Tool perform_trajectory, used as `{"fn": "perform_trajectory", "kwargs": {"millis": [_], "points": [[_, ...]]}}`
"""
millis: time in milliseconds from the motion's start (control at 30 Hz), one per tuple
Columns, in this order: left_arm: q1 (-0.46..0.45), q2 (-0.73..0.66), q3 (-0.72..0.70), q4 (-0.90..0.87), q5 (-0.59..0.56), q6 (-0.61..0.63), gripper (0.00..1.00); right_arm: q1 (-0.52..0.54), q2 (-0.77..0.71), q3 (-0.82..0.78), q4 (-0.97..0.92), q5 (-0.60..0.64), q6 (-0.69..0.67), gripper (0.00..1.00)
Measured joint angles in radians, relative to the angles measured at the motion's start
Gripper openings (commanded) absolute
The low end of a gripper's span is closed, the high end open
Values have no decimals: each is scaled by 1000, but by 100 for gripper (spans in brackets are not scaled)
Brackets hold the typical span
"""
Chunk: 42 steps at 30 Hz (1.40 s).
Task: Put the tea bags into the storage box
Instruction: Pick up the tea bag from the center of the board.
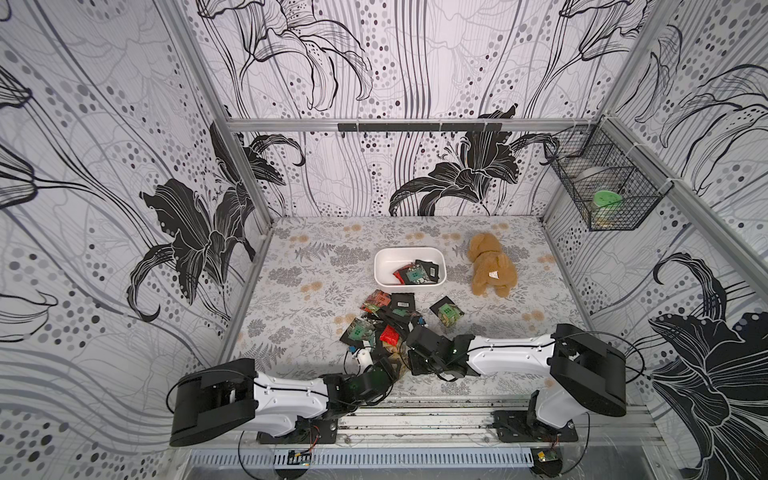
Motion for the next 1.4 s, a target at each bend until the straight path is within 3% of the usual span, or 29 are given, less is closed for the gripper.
{"fn": "perform_trajectory", "kwargs": {"millis": [433,700,967,1133,1400], "points": [[0,46,0,47,6,-7,28,8,0,0,1,0,0,20],[1,63,0,47,11,-6,5,17,-3,0,-5,0,0,19],[1,32,-1,5,29,-12,0,23,-85,-2,-75,21,-8,22],[1,-26,-7,-30,57,-18,0,23,-170,-23,-122,64,-9,31],[1,-137,60,-259,116,61,0,6,-247,-25,-208,158,-39,38]]}}
